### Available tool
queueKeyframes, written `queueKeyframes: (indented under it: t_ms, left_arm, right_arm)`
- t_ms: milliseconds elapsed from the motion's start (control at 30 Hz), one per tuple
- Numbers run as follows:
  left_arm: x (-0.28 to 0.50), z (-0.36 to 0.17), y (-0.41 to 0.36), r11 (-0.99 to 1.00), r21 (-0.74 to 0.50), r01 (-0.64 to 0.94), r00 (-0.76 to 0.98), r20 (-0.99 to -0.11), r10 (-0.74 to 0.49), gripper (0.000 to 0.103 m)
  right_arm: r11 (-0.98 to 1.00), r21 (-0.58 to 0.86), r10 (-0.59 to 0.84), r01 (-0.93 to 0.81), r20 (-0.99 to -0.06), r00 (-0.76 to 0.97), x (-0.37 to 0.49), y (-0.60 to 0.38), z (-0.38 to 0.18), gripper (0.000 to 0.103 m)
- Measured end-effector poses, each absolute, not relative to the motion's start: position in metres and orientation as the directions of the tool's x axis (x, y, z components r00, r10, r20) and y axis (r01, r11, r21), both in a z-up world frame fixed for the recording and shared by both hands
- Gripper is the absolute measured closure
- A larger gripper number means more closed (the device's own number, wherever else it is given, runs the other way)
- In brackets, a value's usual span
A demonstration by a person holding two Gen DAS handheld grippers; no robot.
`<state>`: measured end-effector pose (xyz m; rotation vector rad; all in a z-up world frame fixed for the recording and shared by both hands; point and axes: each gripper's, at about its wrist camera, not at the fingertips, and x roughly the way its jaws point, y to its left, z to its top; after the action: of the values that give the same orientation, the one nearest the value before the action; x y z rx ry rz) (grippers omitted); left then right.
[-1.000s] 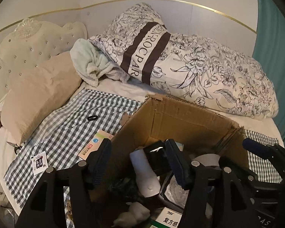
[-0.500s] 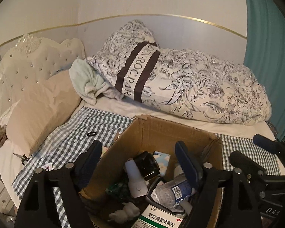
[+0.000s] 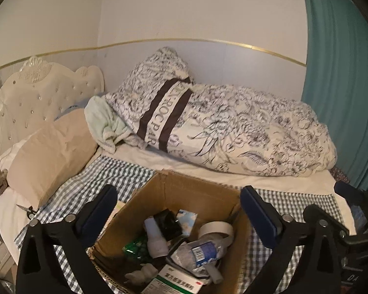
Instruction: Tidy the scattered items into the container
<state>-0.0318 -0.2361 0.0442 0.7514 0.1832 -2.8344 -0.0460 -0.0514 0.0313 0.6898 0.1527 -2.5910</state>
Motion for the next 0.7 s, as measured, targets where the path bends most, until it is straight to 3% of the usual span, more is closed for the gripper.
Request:
queueKeyframes:
  t_ms: [467,700]
  left_arm:
    - [-0.029,0.066,-0.172,-0.988,-0.017,0.155,-0.879,-0.459,-0.130,0.000]
    - [-0.032,0.067,-0.144,-0.990,-0.057,0.126,-0.897,-0.434,-0.089,0.000]
  right_arm:
    - [-0.932,-0.018,-0.312,0.363,-0.469,-0.826,-0.031,0.017,0.050,0.000]
    - [-0.950,-0.002,-0.275,0.313,-0.476,-0.836,-0.027,0.057,0.052,0.000]
